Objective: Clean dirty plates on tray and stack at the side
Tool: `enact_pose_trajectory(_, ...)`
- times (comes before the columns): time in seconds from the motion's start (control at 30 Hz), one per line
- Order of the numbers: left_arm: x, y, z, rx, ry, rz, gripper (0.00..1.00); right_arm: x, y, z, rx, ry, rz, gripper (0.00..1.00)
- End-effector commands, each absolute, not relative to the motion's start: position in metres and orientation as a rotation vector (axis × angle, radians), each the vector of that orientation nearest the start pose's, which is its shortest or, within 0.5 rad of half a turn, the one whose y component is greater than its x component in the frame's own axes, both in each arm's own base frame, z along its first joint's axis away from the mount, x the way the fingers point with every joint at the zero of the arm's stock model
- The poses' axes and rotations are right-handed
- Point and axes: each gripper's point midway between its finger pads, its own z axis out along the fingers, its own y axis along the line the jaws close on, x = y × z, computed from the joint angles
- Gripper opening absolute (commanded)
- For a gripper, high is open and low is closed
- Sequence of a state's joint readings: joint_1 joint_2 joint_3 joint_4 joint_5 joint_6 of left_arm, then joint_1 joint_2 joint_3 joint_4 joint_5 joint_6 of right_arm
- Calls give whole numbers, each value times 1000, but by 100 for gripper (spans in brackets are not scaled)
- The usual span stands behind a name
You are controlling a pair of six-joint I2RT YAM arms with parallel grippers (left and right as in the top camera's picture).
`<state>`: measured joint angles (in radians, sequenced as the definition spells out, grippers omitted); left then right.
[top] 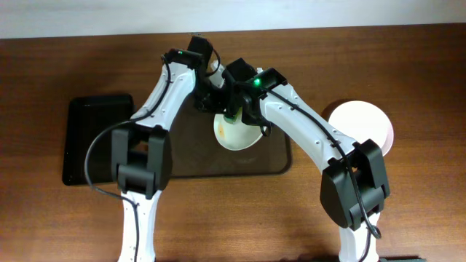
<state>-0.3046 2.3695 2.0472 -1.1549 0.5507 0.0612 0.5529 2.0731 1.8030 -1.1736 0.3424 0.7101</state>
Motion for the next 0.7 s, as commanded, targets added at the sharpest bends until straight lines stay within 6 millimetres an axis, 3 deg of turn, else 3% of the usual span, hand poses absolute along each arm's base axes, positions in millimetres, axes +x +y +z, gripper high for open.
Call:
enact_pose_trajectory(0.0, 432, -213, 34, 514, 3019, -808, 1, 402, 174, 124, 275, 2756, -267, 4)
enact_pose_trajectory(0.17, 448, -145, 32, 166, 3101, -741, 1, 401, 173, 124, 275, 2758, -269, 4)
enact_pose_trajectory(0.3, 448, -113, 41, 41, 3131, -751, 1, 402, 174, 124, 276, 2756, -266, 4)
enact_pose_trajectory(0.37, 446, -111, 53, 77, 3132, -763, 1, 402, 174, 124, 275, 2755, -265, 4)
enact_pose_trajectory(0.47, 431, -129, 70, 293, 3123, -863, 1, 402, 174, 124, 275, 2756, -264, 4)
enact_pose_trajectory(0.67, 429, -134, 69, 354, 3111, -862, 1, 397, 183, 109, 265, 2826, -214, 4)
